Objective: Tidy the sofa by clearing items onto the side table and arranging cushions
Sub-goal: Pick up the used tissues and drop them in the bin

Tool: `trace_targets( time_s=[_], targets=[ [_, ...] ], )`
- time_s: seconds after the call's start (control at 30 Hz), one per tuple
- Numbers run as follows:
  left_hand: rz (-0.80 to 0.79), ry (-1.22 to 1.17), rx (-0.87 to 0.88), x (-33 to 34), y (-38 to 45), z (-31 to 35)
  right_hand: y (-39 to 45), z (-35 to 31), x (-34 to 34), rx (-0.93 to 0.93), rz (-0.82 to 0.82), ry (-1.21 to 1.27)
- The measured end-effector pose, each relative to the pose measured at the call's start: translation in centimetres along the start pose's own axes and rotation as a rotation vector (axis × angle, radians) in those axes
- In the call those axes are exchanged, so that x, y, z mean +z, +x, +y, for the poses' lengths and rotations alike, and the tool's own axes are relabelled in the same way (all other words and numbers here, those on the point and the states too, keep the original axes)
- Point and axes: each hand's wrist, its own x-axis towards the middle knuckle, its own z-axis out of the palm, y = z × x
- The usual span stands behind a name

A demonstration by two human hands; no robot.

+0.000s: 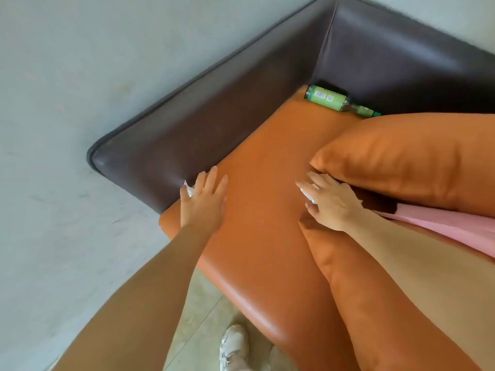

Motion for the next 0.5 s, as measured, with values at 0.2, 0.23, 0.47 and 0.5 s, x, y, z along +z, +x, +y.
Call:
trace_targets(
  time_s=[0.2,0.23,0.47,0.5],
  targets=[
    [-0.094,0.006,-0.067,4.3,1.3,-0.6,1.2,0.7,2.4,0.089,-0.123,-0.047],
    [-0.104,-0.014,-0.078,4.8,1.4,-0.6,1.3,0.7,2.7,0.093,-0.131,-0.041],
    [-0.040,-0.155,-0.093,6.6,1.9,-0.5,2.5,0.0,3.7,0.089,-0.129,0.049],
    [-0.010,-0.173,-0.080,6.8,2.0,-0.4,2.7,-0.1,3.8,0.076,-0.117,0.046]
  ],
)
